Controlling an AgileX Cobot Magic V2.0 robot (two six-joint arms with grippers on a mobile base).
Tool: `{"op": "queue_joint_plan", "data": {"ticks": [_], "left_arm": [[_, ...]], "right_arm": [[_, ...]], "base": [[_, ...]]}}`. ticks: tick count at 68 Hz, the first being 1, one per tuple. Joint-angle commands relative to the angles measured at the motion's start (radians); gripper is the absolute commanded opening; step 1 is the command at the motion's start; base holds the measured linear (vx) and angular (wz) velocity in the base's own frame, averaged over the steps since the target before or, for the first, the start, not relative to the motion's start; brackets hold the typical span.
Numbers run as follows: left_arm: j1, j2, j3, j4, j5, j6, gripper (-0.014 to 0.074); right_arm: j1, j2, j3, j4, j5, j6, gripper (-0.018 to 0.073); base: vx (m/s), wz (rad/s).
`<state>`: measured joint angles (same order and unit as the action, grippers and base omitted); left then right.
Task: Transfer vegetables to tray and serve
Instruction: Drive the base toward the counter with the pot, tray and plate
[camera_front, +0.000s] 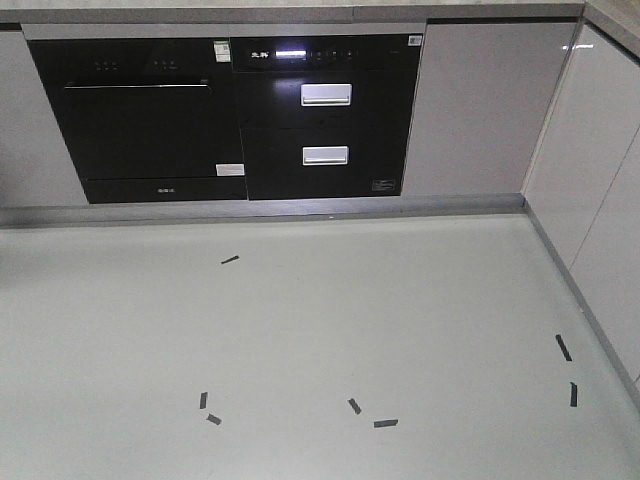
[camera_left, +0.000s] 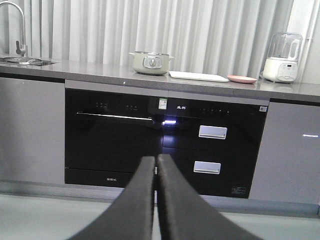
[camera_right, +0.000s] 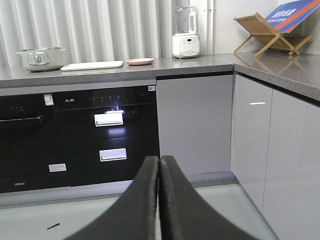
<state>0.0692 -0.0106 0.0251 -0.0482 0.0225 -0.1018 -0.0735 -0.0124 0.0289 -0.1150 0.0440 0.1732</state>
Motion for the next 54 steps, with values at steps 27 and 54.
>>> {"op": "queue_joint_plan", "data": {"ticks": [27, 54], "left_arm": [[-0.003, 0.005, 0.008, -0.001, -0.070, -0.010, -0.0006], [-0.003, 0.005, 0.008, -0.001, -0.070, -0.010, -0.0006]], "right_arm": [[-0.006, 0.000, 0.006, -0.004, -0.068, -0.006, -0.0004], [-0.006, 0.000, 0.006, -0.004, -0.068, -0.006, -0.0004]], "base": [[0.00, 0.00], [0.00, 0.00]]}}
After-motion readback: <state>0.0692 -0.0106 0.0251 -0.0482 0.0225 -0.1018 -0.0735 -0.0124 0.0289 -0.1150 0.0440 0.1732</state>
